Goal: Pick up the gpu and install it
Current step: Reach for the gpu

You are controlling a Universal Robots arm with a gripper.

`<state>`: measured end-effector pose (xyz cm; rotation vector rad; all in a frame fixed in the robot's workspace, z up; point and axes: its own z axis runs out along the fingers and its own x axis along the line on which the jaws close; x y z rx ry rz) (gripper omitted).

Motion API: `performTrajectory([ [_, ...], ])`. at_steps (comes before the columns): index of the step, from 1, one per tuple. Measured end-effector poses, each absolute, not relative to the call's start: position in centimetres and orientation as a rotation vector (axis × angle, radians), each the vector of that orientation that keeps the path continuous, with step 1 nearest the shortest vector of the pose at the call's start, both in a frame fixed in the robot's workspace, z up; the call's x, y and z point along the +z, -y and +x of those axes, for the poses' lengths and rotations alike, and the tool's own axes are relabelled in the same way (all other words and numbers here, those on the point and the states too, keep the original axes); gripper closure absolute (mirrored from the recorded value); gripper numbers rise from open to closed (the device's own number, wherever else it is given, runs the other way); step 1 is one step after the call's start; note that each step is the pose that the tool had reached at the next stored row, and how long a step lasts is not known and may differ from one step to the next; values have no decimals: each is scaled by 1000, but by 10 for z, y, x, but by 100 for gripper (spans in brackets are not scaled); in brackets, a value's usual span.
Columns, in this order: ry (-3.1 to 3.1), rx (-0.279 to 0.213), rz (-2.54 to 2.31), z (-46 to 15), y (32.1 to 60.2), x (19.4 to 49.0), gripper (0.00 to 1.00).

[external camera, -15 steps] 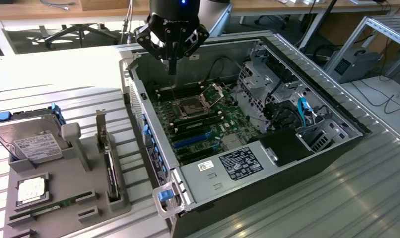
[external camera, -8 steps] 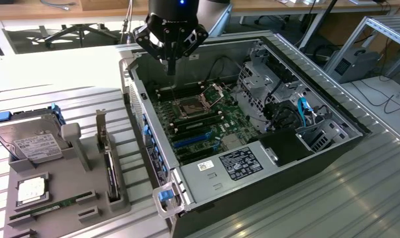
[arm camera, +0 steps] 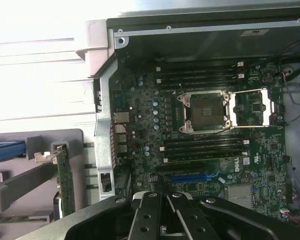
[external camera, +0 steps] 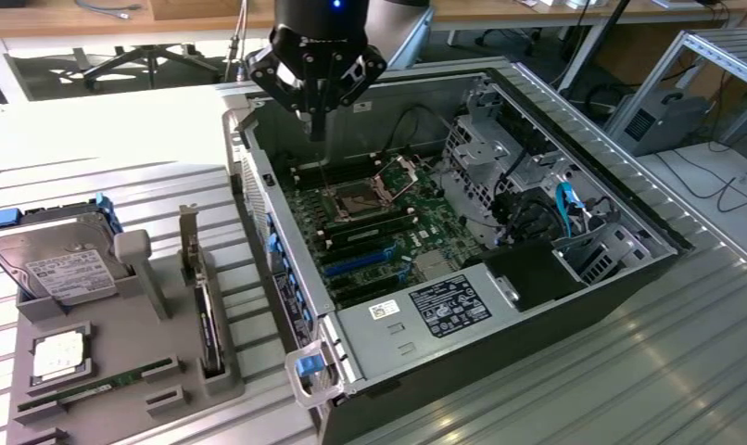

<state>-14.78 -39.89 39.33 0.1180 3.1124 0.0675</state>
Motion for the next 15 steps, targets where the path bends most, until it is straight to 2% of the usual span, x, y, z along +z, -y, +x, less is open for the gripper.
performTrajectory([
  [15,-3112,68,118,-151,399,393,89],
])
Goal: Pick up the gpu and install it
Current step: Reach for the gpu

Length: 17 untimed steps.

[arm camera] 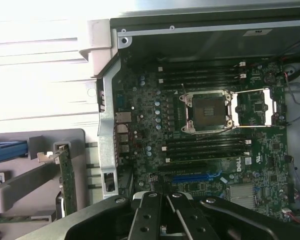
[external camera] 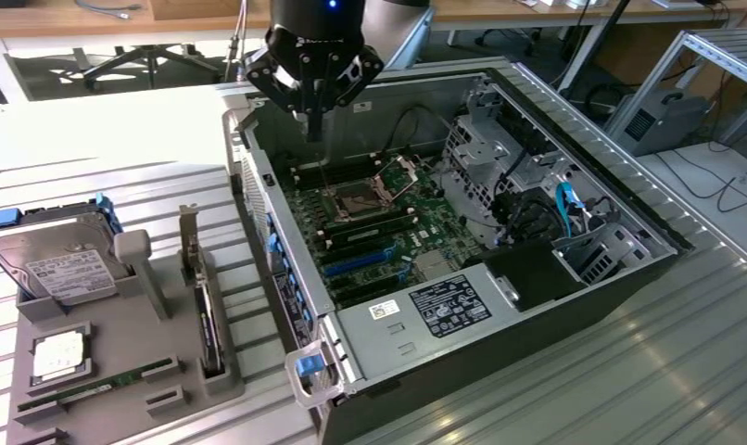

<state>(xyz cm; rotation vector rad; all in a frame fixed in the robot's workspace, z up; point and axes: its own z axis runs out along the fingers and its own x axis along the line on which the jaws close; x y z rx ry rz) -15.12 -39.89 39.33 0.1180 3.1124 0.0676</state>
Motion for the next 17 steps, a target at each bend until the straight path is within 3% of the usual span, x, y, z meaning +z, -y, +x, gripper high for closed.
performTrajectory([
  [17,-3112,68,118,-156,399,393,89],
])
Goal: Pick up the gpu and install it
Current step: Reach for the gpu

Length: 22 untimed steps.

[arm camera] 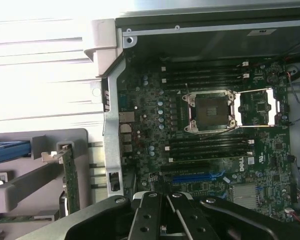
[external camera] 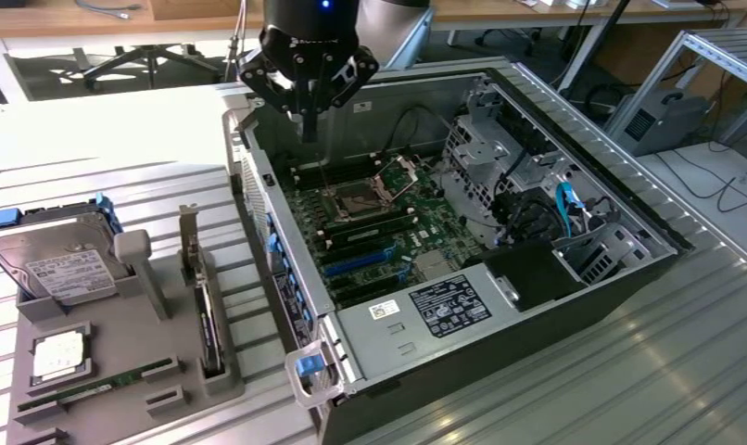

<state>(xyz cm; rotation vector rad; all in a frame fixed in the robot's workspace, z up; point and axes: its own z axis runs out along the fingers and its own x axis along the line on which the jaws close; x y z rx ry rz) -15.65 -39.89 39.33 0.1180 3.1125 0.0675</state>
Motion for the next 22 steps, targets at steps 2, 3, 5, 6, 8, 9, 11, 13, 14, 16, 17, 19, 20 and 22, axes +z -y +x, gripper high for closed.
performTrajectory([
  [2,-3112,68,118,-157,399,393,89],
  [3,-3112,68,118,-157,399,393,89],
  [5,-3112,68,118,-158,399,393,89],
  [6,-3112,68,118,-158,399,393,89],
  [8,-3112,68,118,-158,399,393,89],
  [9,-3112,68,118,-158,399,393,89],
  [11,-3112,68,118,-159,399,393,89],
  [13,-3112,68,118,-159,399,393,89],
  [14,-3112,68,118,-160,399,393,89],
  [16,-3112,68,118,-160,399,393,89],
  [17,-3112,68,118,-160,399,393,89],
  [19,-3112,68,118,-161,399,393,89],
  [20,-3113,68,118,-161,399,393,89],
  [22,-3112,68,118,-161,399,393,89],
])
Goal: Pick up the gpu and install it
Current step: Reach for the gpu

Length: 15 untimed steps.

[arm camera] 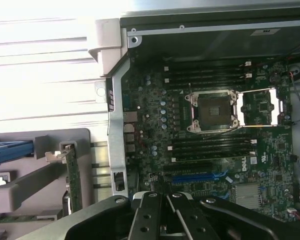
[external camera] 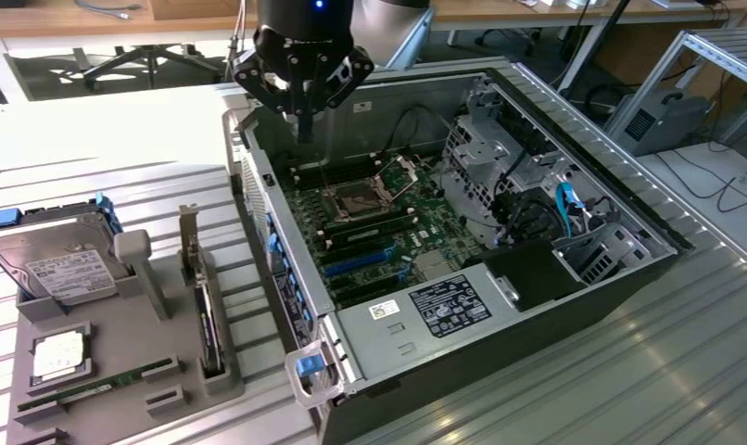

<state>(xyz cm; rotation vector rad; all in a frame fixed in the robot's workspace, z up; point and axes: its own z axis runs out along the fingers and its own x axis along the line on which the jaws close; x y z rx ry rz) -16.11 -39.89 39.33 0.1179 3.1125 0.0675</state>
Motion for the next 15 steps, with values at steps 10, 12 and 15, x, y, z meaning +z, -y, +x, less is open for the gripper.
performTrajectory([
  [10,-3112,68,118,-163,399,393,89],
  [12,-3112,68,118,-164,399,393,89],
  [15,-3112,68,118,-164,399,393,89],
])
